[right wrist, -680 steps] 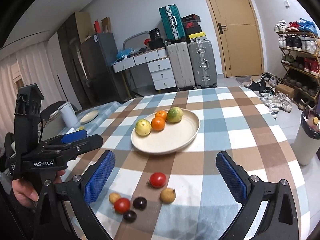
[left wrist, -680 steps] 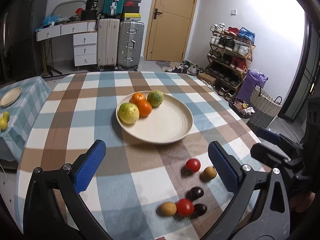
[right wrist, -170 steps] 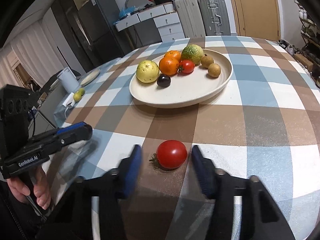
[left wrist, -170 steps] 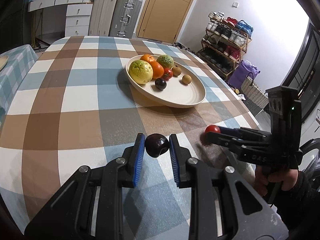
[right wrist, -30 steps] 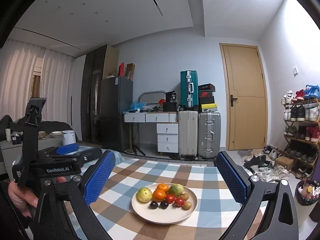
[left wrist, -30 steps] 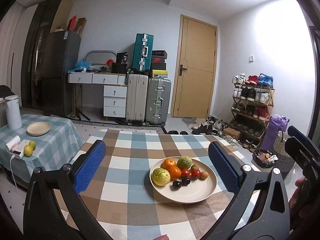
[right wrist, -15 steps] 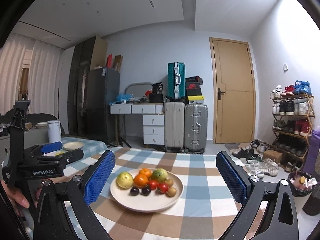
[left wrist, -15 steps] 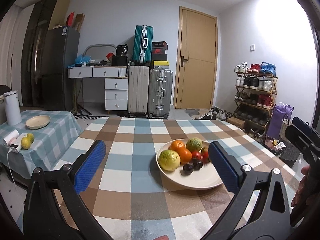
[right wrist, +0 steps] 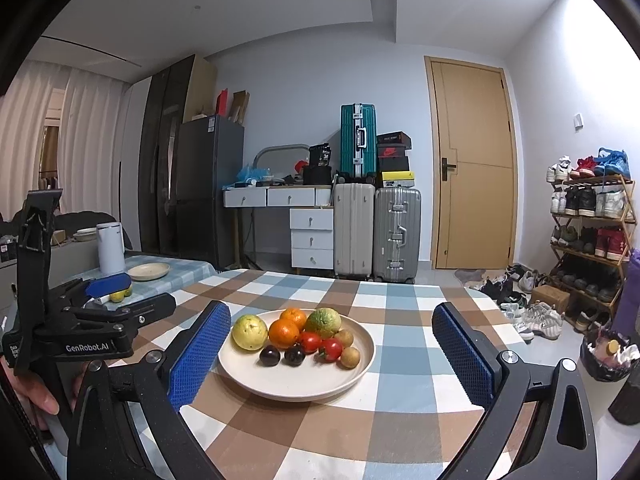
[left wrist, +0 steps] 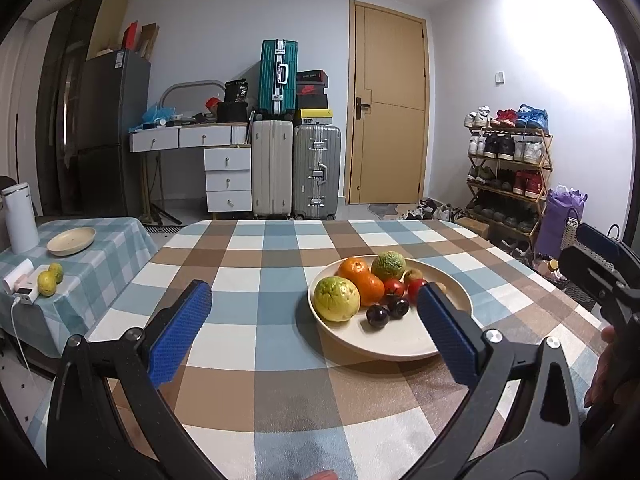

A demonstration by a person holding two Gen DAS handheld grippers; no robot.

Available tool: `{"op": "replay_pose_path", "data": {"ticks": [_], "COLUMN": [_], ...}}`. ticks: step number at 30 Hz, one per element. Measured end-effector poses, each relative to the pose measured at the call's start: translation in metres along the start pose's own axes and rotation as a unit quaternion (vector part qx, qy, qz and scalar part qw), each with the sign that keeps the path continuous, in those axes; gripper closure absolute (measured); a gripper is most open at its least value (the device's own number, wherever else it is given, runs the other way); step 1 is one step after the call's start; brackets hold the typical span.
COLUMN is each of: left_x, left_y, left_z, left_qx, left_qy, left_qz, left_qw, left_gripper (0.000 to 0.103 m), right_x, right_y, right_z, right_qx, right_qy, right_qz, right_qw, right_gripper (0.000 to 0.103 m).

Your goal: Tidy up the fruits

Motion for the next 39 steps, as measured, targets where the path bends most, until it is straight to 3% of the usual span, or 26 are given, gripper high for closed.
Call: {"op": "replay_pose_path", "data": {"ticks": [5, 11, 39], "left_x": [-0.001, 0.001, 0.001], "left_y": [-0.003, -0.003, -0.005], "left_z": [0.003, 0.005, 0.008], "left_qx": [0.008, 0.007, 0.006], "left_qy": [0.001, -0.004, -0.004], "left_qz": [0.012, 0.011, 0.012], "left_qw": [0.9999, 0.9999, 0.9999], "left_gripper": [0.001, 0.001, 0.001], "right_x": [-0.001, 0.000, 0.001], "right_y": [-0.003, -0.022, -0.025], "right_z": [0.005, 0.029, 0.032], "right_qx": [0.018, 0.084, 0.078], "right_qy": [0.001, 0.000, 0.013], "right_qz": [0.003, 0.002, 0.006], "right_qw": [1.000, 0.996, 0.997], "right_gripper": [0.000, 0.000, 0.000]}}
Point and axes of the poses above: each gripper's, at about its wrist camera, not at the fingertips, and z roughly the way its jaws point, x to its left, y to its top, the point moved 5 cm from there along z, roughly the way its jaws point, and after that the axes turned 13 degrees about -x, right-handed, at the moved point
